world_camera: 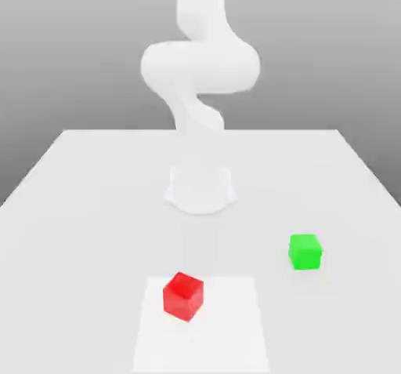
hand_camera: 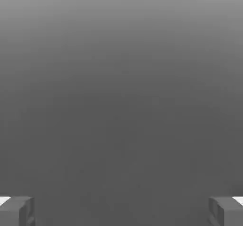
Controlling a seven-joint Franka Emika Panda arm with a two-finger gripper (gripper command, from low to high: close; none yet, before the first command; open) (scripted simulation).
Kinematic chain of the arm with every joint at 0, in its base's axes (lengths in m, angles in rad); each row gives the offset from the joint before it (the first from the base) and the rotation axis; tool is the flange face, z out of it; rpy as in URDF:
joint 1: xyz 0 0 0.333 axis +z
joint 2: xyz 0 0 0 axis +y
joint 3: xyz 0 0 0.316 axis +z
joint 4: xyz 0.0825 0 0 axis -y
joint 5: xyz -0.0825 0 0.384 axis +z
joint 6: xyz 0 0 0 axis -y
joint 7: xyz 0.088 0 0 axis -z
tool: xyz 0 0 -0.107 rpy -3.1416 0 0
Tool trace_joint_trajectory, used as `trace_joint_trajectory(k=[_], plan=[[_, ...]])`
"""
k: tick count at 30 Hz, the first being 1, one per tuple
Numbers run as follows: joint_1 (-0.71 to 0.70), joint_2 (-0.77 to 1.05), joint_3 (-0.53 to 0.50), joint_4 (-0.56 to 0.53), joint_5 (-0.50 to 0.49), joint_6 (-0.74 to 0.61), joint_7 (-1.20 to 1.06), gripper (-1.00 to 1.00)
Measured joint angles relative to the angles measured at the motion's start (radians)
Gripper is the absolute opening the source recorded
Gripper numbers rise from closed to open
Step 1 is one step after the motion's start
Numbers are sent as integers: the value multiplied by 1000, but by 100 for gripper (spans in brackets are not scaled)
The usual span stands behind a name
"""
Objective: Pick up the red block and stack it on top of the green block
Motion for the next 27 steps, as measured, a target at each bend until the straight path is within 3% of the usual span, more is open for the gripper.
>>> trace_joint_trajectory(k=[9, 16, 22, 27], plan=[[-37, 264, 22, -137, -203, 121, -179, 0], [-40, 460, -32, -243, -268, 221, -382, 0], [-23, 603, -90, -340, -217, 325, -633, 0], [0, 695, -108, -424, -53, 418, -928, 0]])
